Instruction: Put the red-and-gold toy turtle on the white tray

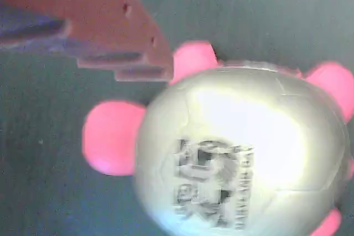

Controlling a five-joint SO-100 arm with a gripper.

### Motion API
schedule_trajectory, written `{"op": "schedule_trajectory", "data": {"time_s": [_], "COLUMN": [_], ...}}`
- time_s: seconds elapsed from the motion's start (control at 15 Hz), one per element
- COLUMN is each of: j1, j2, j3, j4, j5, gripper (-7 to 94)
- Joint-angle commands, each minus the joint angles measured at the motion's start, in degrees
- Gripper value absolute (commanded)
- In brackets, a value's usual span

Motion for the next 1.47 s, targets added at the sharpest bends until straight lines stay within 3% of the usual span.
{"op": "schedule_trajectory", "data": {"time_s": [0.0, 0.33, 1.4], "j1": [0.09, -0.79, -0.70], "j2": [2.02, 0.79, -4.39], "j3": [-0.09, 5.27, 9.49], "j4": [0.79, -4.83, -11.07], "j5": [0.88, 1.41, 1.49], "gripper": [58, 59, 60]}}
